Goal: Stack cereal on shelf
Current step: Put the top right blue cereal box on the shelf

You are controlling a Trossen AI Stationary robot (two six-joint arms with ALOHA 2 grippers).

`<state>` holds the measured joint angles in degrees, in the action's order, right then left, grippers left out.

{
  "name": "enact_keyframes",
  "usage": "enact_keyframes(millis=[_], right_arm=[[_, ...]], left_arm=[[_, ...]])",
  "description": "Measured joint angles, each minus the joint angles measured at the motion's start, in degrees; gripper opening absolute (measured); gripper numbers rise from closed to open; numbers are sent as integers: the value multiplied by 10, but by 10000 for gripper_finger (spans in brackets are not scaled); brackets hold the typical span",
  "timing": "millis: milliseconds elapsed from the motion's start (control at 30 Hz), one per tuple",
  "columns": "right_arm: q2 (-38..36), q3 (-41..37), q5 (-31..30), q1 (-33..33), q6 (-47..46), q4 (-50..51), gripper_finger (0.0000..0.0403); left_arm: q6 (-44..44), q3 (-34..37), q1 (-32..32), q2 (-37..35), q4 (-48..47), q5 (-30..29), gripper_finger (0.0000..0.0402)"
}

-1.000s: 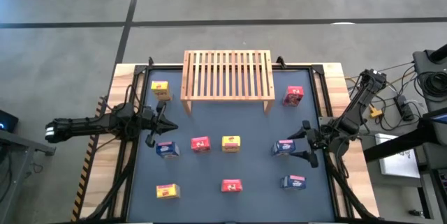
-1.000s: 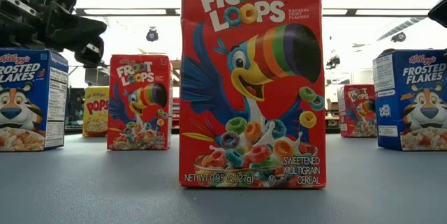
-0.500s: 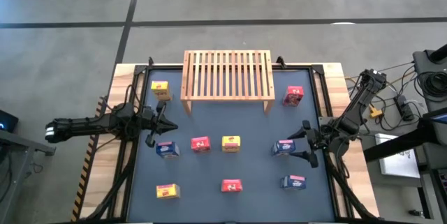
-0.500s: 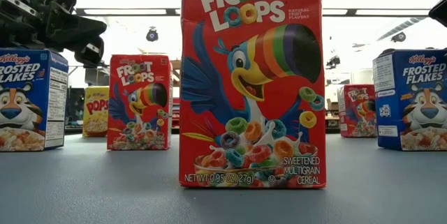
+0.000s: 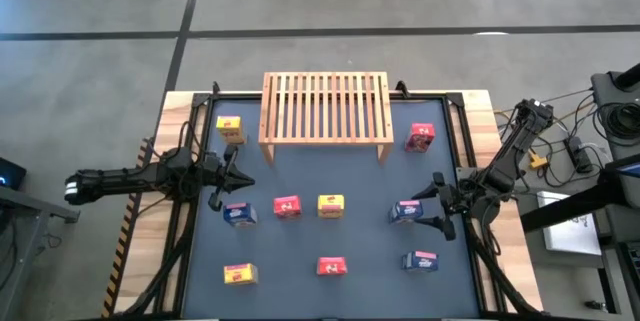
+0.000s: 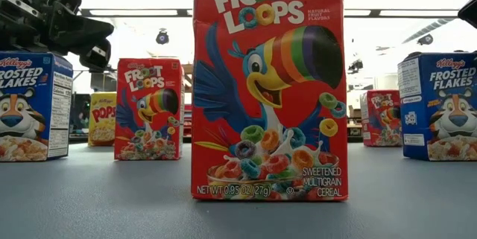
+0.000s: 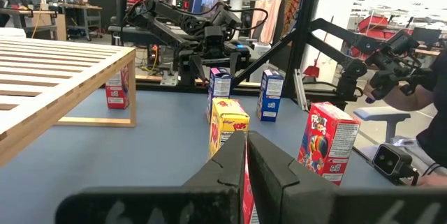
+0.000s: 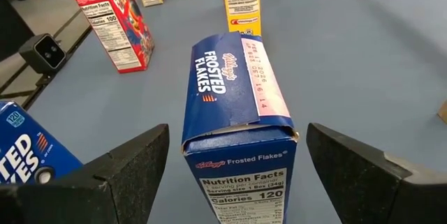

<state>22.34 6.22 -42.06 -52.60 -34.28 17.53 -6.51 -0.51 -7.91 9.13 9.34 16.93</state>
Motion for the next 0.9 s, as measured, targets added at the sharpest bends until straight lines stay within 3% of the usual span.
enact_keyframes(millis=[267, 600, 900], right_arm=[[0, 0, -17, 0, 0, -2, 321], [0, 0, -17, 0, 3, -3, 241], [-1, 0, -17, 0, 4, -5, 211]], left_arm=[[0, 0, 0, 0, 0, 0, 0], [0, 0, 0, 0, 0, 0, 0], [0, 0, 0, 0, 0, 0, 0]])
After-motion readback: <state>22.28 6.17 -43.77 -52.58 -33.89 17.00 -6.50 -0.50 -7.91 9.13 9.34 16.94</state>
